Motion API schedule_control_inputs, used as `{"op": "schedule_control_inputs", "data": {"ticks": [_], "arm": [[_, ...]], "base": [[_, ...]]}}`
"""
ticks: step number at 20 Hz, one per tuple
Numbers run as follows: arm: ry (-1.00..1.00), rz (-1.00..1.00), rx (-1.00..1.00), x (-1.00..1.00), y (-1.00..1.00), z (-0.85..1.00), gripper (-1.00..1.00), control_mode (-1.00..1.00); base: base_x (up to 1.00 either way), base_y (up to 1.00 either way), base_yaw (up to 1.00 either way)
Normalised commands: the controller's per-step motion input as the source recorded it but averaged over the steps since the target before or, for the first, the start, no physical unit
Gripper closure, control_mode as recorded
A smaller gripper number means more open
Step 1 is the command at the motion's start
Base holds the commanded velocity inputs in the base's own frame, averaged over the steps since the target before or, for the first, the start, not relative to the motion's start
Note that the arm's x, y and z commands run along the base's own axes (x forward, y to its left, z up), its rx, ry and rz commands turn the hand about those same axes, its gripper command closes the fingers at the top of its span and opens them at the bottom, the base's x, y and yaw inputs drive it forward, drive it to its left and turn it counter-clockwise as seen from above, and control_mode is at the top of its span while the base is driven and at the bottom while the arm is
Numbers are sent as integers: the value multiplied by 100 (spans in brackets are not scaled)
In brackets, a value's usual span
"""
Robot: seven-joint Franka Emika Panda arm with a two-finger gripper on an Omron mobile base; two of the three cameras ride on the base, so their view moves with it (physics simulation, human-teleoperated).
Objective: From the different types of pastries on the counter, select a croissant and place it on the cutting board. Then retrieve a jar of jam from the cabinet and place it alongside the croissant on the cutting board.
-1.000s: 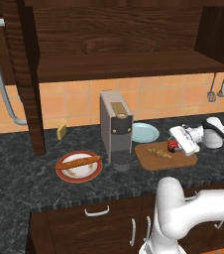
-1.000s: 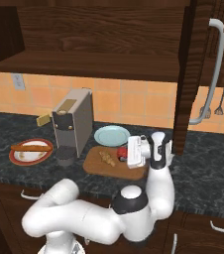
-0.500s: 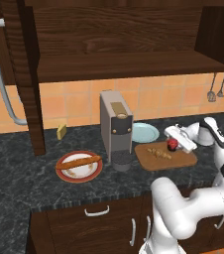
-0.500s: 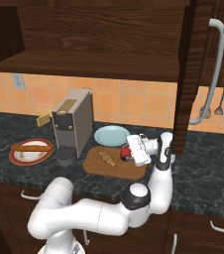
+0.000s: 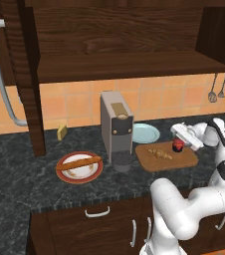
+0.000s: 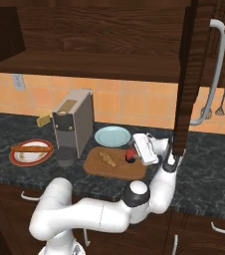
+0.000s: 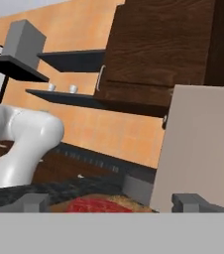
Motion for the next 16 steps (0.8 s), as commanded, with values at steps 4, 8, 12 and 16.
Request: {"op": "schedule_control_inputs", "data": {"ticks": [4, 8, 12, 16], "arm": [[1, 1, 17, 22, -51, 16, -100, -100], [0, -4, 7, 12, -68, 27, -100, -100], [0, -17, 4, -4, -26, 86, -100, -100], [-1, -16, 2, -63, 3, 39, -100, -100]], "base": [[0, 0, 0], [0, 0, 0], [0, 0, 0], [0, 0, 0]]}}
